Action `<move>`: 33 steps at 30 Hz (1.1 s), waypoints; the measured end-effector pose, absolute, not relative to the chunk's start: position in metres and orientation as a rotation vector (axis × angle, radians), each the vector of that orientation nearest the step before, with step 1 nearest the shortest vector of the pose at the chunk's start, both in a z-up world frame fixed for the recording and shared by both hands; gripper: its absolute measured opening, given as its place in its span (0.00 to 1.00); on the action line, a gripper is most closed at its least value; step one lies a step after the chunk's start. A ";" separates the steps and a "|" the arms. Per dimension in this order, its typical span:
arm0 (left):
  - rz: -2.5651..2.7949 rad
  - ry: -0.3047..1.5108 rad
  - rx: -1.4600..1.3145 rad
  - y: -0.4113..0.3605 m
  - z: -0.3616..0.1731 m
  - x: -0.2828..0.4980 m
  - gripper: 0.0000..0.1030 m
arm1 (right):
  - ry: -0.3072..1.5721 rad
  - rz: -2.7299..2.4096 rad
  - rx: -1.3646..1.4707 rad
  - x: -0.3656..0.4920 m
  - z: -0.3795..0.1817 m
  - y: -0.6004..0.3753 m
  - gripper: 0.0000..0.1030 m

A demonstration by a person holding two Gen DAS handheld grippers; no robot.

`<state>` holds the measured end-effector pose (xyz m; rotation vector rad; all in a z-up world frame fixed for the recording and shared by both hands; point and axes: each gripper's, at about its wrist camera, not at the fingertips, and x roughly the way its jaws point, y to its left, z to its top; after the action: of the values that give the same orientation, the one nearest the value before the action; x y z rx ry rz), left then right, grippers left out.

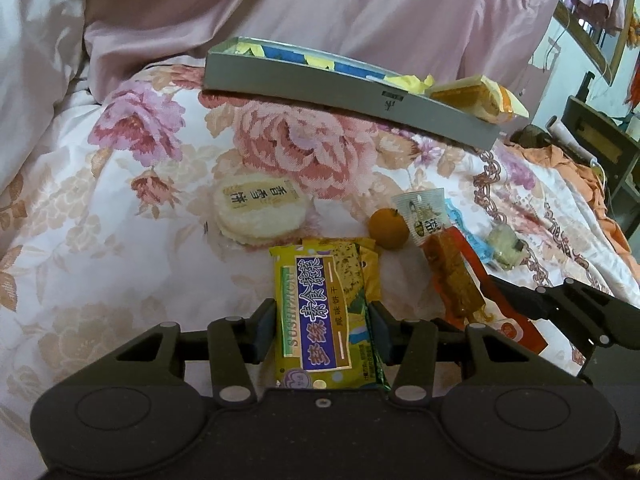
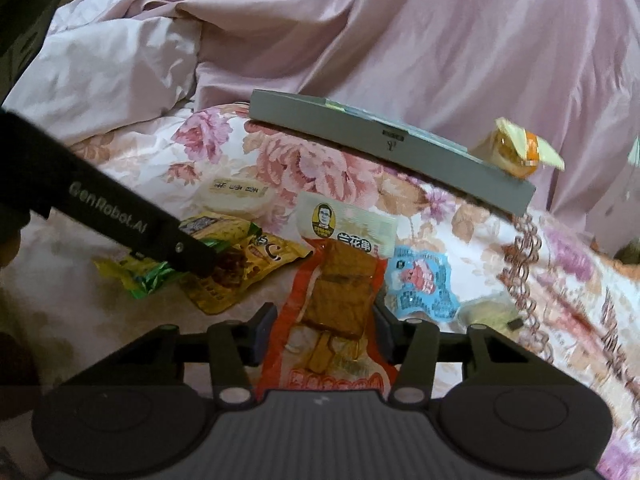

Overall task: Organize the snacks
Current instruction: 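Lift the yellow biscuit pack with the left tool while the right tool lifts the red tofu snack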

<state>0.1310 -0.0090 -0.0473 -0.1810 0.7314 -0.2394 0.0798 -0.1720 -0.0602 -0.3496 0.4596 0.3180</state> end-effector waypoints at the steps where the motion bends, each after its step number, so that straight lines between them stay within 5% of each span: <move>1: -0.236 0.730 -0.183 -0.009 -0.047 0.131 0.49 | 0.446 0.317 -0.371 0.078 -0.061 -0.170 0.53; 33: -0.233 0.638 -0.213 -0.003 -0.029 0.133 0.50 | 0.153 0.201 -0.642 0.063 -0.055 -0.161 0.54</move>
<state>0.1334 -0.0033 -0.0287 -0.2130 0.6383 -0.2332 0.0626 -0.1613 -0.0546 -0.6421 0.1532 0.2014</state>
